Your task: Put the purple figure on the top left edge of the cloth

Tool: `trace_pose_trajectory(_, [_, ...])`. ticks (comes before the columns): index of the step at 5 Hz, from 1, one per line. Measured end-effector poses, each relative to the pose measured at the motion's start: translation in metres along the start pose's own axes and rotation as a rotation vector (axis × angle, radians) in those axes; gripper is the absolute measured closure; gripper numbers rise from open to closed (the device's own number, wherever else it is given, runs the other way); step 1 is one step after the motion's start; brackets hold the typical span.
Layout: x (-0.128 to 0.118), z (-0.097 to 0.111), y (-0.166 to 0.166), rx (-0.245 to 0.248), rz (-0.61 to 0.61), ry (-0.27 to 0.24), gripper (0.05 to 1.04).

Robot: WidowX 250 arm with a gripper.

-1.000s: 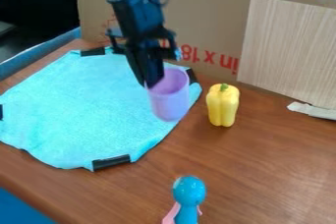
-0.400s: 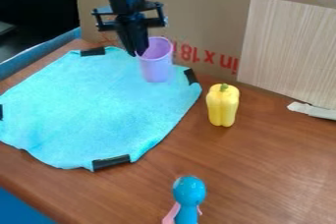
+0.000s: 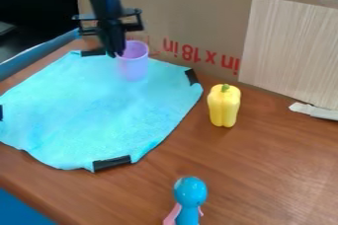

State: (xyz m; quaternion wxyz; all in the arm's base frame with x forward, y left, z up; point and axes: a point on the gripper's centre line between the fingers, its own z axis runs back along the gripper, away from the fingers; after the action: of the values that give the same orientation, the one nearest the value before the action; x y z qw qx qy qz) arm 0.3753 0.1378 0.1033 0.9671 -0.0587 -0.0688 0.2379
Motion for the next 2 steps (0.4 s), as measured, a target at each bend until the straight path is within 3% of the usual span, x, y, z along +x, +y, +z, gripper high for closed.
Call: trace_pose_trajectory(2, [0.033, 0.001, 0.052, 0.019, 0.213, -0.004, 1.028])
